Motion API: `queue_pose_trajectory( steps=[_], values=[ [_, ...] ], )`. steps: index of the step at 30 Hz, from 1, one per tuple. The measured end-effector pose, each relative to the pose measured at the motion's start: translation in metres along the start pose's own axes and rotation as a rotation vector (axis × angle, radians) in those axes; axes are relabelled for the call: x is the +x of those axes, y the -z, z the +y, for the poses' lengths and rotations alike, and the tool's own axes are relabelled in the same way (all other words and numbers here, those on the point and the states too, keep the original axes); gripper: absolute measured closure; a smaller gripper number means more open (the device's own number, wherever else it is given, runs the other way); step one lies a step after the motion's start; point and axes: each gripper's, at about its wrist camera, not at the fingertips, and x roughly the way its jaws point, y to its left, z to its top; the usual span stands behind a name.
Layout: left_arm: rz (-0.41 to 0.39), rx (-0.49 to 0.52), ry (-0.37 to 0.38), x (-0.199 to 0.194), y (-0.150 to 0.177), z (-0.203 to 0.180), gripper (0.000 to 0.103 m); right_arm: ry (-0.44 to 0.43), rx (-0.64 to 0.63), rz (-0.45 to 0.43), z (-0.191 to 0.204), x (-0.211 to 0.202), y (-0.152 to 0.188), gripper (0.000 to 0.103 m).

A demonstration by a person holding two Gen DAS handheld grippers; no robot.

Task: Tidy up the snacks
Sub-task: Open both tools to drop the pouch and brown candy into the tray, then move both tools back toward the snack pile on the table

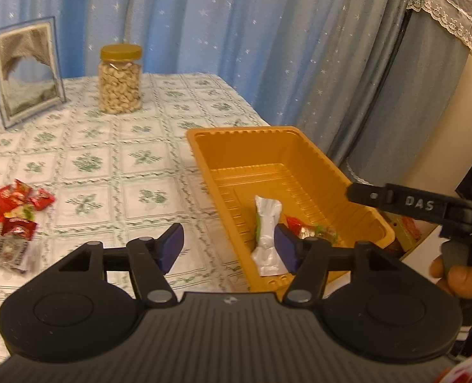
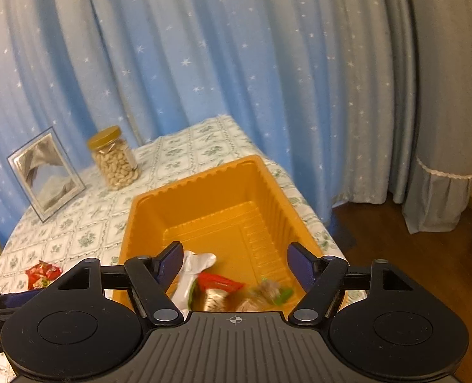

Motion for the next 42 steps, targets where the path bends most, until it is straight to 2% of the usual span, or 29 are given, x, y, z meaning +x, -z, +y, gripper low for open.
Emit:
queue_pose_trajectory(
  steps=[8,17,21,32,42],
  values=[
    [-0.017,-0.023,-0.032,-0.033,0.013,0.011,0.034,0.037,0.010,0.018,0.000,-0.033,0.017,0.031],
    [-0.028,-0.033,-0.055,-0.075,0.032,0.016,0.033,0.025,-0.010,0.026,0.033,-0.077,0.045,0.031],
    [-0.040,-0.033,-0.063,-0.095,0.041,0.019,0.029,0.010,-0.024,0.035,0.050,-0.089,0.056,0.031],
    [-0.076,-0.072,-0.140,-0.140,0.058,0.048,0.022,-0.025,-0.079,0.072,0.087,-0.101,0.079,0.031],
    [-0.089,-0.128,-0.217,-0.164,0.069,0.087,0.019,-0.060,-0.125,0.085,0.114,-0.104,0.087,0.031]
  ],
)
